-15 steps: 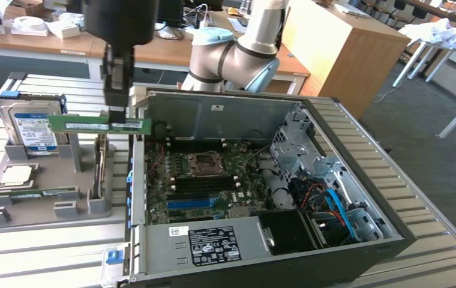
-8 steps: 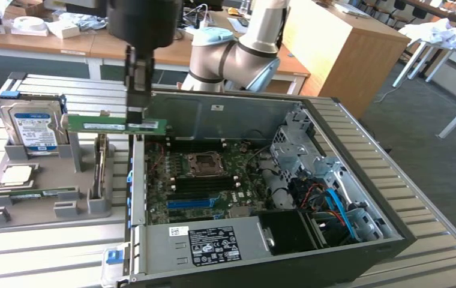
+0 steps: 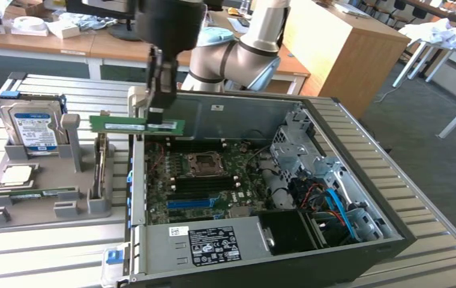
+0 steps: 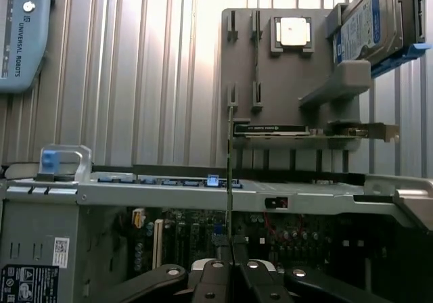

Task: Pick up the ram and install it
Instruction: 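Pick up the ram and move it above insertion slot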

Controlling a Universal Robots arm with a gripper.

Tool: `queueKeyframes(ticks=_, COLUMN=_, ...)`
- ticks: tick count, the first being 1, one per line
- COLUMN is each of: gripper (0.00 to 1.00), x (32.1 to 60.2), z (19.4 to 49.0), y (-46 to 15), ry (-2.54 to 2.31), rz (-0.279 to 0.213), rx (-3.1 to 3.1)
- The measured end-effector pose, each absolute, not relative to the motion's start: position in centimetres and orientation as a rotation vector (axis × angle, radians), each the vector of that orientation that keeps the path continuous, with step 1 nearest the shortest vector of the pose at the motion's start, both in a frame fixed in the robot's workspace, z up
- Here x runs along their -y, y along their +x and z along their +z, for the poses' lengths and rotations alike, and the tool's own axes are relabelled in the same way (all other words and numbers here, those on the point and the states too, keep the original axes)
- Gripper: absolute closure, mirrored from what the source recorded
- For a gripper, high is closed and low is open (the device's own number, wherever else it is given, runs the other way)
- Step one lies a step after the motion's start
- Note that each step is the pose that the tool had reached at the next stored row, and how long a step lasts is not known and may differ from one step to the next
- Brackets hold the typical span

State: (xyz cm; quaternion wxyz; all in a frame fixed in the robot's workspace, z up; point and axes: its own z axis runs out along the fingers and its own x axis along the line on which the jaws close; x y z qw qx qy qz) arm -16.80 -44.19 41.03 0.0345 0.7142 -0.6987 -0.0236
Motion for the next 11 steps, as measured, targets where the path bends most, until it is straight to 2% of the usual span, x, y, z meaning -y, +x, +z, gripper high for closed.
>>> queueKeyframes(ticks=11, gripper=0.89, x=44.2, z=41.0, y=-13.1, ry=2.191, rz=-0.081, rx=2.144)
